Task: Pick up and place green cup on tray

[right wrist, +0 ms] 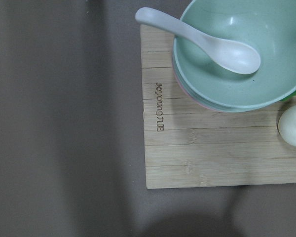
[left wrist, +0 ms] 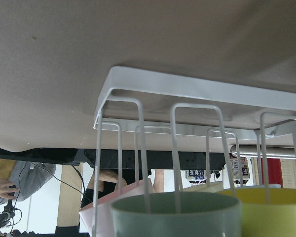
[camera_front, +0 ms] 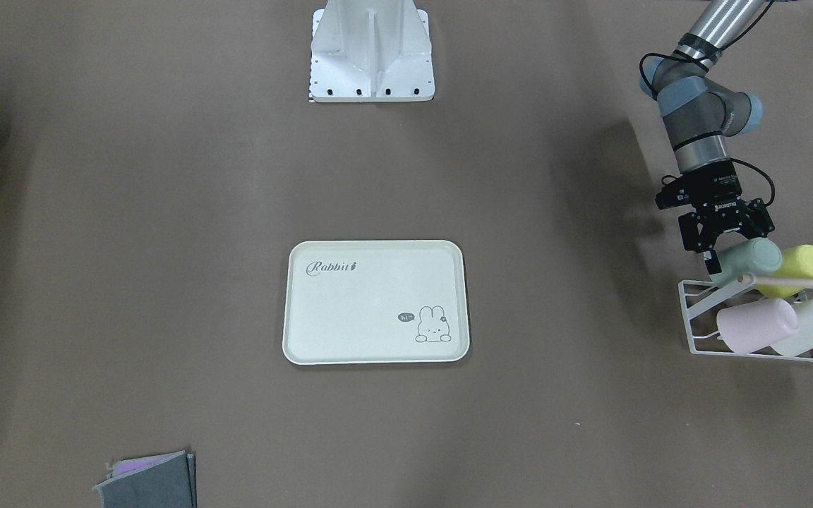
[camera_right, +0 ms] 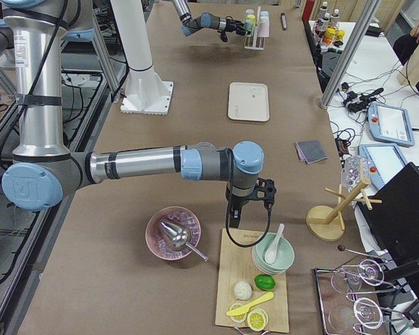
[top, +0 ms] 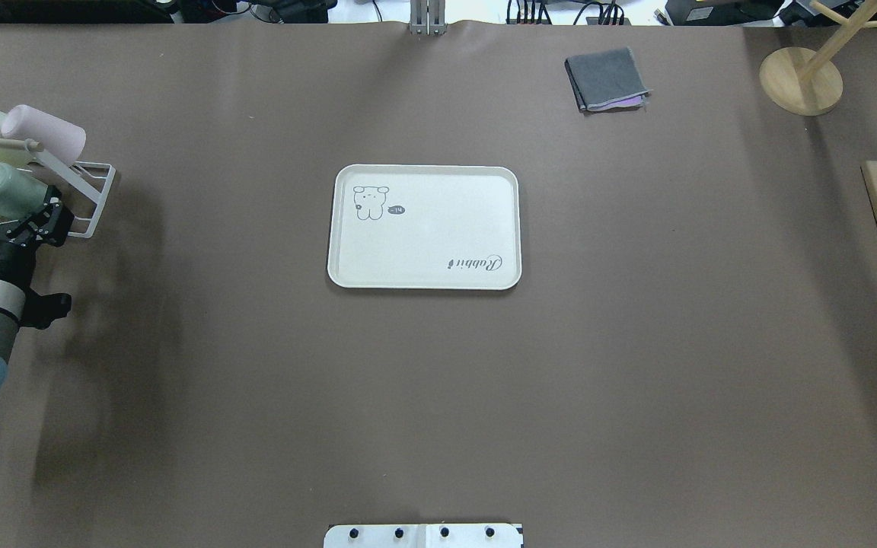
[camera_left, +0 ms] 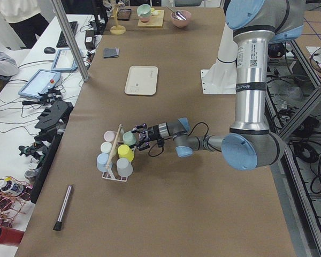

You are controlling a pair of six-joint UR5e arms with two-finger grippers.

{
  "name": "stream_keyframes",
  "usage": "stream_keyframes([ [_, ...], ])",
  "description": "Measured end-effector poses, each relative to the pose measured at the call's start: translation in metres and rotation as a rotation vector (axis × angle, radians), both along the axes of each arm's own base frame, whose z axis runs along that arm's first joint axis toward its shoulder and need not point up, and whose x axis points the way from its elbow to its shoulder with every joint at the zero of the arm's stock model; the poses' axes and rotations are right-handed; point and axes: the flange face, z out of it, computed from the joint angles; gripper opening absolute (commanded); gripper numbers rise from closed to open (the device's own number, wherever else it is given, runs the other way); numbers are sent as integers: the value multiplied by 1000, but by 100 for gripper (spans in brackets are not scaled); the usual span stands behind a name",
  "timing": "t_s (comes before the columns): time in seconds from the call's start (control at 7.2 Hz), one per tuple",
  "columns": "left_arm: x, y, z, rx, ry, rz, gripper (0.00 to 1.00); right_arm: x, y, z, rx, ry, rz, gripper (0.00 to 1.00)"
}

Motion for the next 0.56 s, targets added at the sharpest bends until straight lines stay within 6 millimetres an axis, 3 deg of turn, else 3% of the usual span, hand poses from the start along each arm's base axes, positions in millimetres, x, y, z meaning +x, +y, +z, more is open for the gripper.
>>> stream_keyframes([
  [0.56,2,-1,7,-7,-3,-2,89,-1,0,1,-1,0,-3,100],
])
